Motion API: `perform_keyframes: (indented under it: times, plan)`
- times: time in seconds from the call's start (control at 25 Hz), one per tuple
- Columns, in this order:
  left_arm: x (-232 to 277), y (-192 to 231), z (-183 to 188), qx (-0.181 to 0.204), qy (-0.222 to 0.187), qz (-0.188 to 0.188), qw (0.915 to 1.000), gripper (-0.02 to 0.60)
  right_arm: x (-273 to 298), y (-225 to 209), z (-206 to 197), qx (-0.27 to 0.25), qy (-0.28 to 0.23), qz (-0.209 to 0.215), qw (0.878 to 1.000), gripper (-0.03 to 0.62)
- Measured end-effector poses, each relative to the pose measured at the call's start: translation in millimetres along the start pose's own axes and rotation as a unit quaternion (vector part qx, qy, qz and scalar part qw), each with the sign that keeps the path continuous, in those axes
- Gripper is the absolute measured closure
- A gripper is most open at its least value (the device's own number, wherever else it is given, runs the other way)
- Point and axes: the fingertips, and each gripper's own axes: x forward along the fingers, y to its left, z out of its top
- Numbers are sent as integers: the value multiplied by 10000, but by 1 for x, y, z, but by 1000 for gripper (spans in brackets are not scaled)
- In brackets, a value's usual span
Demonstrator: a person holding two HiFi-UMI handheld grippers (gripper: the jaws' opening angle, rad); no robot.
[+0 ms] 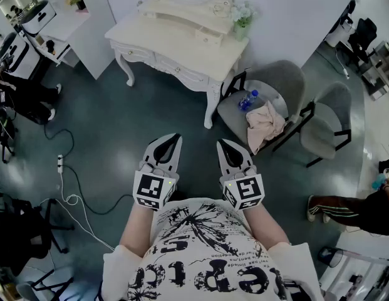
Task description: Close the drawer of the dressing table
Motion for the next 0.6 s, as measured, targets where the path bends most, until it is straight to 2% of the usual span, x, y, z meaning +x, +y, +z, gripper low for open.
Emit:
perform_keyframes:
  times: [0.6]
  plan:
    - [23, 5, -14, -95, 170, 35, 9998, 561, 16, -23, -10, 315, 88, -19, 9995, 577]
